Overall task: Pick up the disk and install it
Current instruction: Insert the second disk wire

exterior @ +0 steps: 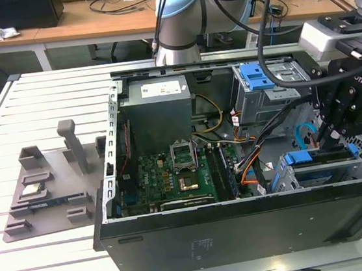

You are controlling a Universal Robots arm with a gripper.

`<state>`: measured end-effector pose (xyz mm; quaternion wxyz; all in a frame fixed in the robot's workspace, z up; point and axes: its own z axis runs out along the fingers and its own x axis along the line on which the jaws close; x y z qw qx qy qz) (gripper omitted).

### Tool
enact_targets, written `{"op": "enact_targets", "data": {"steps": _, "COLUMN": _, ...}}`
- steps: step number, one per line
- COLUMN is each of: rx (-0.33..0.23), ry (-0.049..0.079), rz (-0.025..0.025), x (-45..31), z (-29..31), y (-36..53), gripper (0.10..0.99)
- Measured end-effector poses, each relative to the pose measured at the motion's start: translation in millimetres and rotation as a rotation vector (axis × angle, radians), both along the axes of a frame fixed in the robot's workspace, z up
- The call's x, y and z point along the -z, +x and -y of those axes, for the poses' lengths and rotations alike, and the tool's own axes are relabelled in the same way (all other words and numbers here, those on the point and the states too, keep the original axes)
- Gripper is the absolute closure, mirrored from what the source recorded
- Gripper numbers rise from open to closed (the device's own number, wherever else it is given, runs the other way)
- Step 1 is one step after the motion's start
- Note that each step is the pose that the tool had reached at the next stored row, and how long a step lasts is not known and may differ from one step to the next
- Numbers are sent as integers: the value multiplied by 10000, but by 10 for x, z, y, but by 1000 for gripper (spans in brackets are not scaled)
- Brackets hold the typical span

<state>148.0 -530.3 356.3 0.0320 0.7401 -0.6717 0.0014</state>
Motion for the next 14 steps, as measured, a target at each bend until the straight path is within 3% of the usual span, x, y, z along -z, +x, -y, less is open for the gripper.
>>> {"op": "enact_targets", "data": {"steps": 7, "rx": 1, "ry": -1, "rz": -10, "x": 59, "z": -12, "y": 56, "gripper": 925}}
{"op": "enact_targets", "data": {"steps": 14, "rx": 1, "ry": 12, "rz": -11, "x": 113, "z": -12, "y": 58, "gripper": 925}}
